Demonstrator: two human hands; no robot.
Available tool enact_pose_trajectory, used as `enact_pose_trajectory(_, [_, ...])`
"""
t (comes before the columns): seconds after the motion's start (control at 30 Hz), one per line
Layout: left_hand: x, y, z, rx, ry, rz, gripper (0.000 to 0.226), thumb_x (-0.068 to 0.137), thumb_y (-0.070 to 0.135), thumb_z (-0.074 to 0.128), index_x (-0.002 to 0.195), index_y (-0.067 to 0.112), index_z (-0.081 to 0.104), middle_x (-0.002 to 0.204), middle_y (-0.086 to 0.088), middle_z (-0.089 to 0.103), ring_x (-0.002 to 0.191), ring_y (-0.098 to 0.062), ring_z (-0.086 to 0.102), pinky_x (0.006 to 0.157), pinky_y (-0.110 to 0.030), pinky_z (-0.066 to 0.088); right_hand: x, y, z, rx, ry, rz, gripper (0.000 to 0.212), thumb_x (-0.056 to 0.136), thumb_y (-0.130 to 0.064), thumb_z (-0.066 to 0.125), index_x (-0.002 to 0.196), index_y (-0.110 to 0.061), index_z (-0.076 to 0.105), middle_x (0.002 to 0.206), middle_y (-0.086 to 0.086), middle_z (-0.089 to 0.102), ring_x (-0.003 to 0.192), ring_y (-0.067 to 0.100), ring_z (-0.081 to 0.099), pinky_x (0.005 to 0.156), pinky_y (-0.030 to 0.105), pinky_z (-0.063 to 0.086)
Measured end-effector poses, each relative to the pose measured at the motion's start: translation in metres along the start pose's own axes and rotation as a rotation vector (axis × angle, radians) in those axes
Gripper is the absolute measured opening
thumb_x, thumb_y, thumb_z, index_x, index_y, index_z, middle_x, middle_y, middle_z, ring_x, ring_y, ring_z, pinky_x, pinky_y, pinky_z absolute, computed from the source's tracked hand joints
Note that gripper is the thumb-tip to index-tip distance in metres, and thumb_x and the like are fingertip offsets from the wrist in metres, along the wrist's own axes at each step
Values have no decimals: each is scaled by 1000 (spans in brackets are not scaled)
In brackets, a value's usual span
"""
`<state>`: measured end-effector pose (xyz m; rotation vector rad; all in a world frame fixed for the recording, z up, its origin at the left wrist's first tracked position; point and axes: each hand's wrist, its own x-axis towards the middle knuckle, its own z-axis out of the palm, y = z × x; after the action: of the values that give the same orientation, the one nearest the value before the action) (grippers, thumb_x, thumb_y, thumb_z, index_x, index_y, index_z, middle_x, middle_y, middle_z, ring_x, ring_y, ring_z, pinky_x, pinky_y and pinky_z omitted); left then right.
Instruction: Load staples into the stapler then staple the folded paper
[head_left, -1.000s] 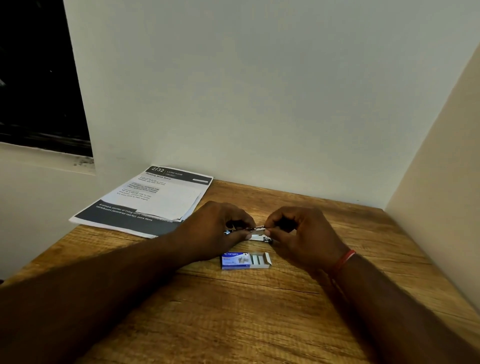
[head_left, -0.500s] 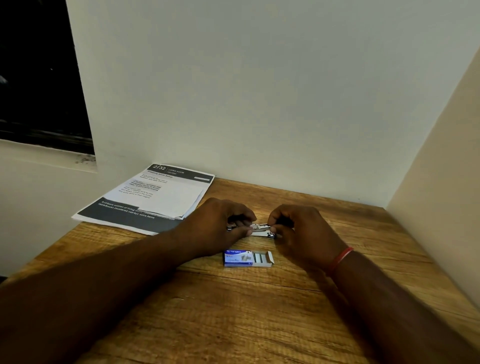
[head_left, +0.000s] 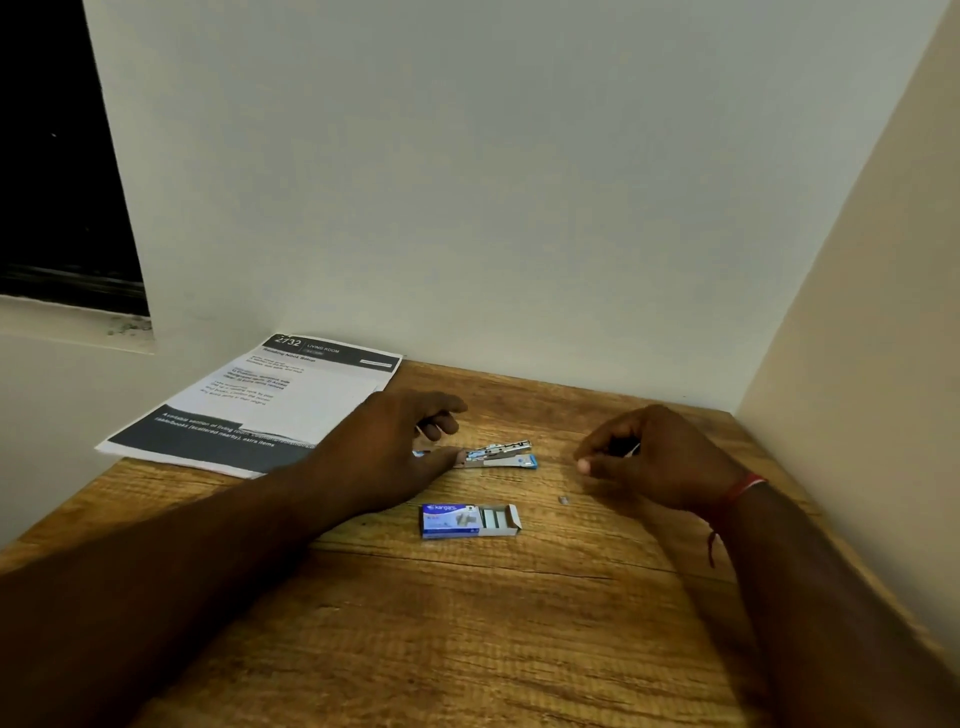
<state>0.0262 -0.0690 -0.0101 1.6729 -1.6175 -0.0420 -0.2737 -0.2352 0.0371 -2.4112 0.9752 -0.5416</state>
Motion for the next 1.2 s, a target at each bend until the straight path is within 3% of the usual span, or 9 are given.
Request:
enact_pose_trajectory(0.13, [-2, 8, -18, -6, 47, 12, 47, 89, 46, 92, 133, 39, 76, 107, 24, 78, 101, 1, 69, 86, -27, 61, -6, -10, 0, -33, -172, -4, 21, 78, -34, 101, 98, -32, 91, 93, -13, 87, 92, 5, 76, 70, 7, 54])
enact_pose_trajectory(0.3, [-9, 18, -38, -85, -254, 65, 34, 83, 57, 94, 112, 41, 85, 100, 21, 81, 93, -8, 75, 79, -36, 65, -2, -15, 14, -41, -228, -49, 12, 84, -25, 97, 93, -32, 92, 95, -19, 86, 93, 0, 79, 84, 15, 59])
enact_pose_trajectory(0.47, [-14, 19, -44, -50, -472, 69, 50, 68, 67, 100, 107, 39, 83, 99, 17, 79, 90, -9, 74, 79, -33, 65, -6, -32, 23, 28, -153, -169, 12, 86, -27, 95, 97, -30, 92, 94, -13, 86, 88, 3, 78, 78, 18, 58])
enact_pose_trajectory(0.63, [-13, 21, -48, 10, -518, 111, 46, 72, 64, 99, 107, 39, 82, 99, 17, 76, 88, -11, 72, 77, -37, 64, -11, -59, 46, 162, -221, -299, 13, 89, -29, 94, 102, -31, 92, 89, -5, 83, 77, 14, 74, 66, 27, 57])
enact_pose_trajectory(0.9, [-12, 19, -46, 13, -543, 101, 41, 75, 64, 97, 102, 38, 83, 94, 14, 78, 82, -12, 73, 74, -42, 65, -11, -60, 57, 130, -227, -316, 14, 89, -27, 94, 102, -31, 92, 87, -3, 80, 80, 17, 73, 70, 39, 60])
enact_pose_trajectory(1.1, [-11, 18, -46, -4, -559, 83, 39, 76, 61, 97, 102, 36, 83, 93, 13, 79, 79, -12, 74, 73, -40, 66, -12, -59, 52, 145, -239, -293, 17, 90, -30, 93, 107, -33, 91, 89, -2, 82, 80, 20, 75, 68, 35, 60])
enact_pose_trajectory(1.2, [-11, 16, -45, -12, -548, 74, 39, 75, 62, 97, 100, 37, 83, 92, 13, 80, 79, -11, 76, 74, -42, 68, -11, -55, 44, 191, -202, -253, 18, 91, -29, 92, 108, -29, 90, 91, -9, 85, 79, 8, 77, 68, 22, 59])
